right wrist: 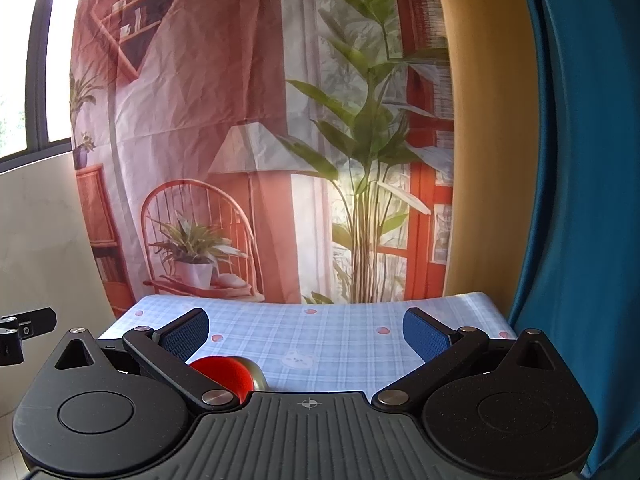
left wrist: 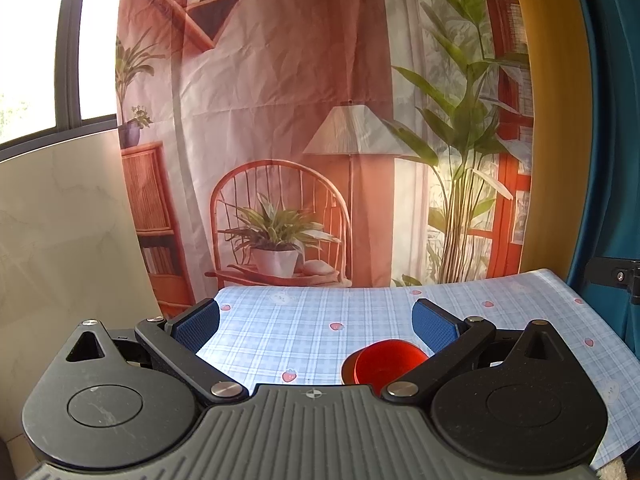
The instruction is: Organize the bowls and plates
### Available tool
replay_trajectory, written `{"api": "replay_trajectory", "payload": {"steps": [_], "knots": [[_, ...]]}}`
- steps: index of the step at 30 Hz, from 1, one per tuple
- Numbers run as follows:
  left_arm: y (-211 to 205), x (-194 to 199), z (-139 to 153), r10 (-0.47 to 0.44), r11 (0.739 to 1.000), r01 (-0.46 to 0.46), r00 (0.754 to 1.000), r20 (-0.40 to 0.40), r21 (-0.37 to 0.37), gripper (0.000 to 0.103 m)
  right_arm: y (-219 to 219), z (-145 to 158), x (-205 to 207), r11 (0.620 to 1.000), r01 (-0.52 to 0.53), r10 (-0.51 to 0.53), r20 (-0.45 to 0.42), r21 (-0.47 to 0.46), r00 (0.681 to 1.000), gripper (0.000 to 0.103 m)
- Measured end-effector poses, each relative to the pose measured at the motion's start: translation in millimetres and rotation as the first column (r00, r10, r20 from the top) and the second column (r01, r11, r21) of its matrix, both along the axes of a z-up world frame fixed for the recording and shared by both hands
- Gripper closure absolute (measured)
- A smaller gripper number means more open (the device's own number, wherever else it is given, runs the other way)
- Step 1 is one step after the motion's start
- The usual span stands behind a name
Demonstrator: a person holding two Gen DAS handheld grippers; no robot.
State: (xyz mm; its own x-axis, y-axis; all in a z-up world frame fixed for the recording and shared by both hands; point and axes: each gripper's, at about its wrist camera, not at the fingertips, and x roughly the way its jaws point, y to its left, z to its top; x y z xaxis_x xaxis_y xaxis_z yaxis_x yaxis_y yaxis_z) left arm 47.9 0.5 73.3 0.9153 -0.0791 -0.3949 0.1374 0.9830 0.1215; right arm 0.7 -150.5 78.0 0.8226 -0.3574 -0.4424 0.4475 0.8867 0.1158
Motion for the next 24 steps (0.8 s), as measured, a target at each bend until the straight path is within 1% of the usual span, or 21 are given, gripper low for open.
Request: {"api": "replay_trajectory", "payload": {"steps": [24], "knots": [[1.3, 1.7, -1.9, -0.012, 1.000, 0.012, 1.000, -0.010, -0.010, 0.000, -4.1, -4.0, -1.6, 1.000, 0.010, -0.010, -0.005, 0.015, 1.000, 0.000]]}}
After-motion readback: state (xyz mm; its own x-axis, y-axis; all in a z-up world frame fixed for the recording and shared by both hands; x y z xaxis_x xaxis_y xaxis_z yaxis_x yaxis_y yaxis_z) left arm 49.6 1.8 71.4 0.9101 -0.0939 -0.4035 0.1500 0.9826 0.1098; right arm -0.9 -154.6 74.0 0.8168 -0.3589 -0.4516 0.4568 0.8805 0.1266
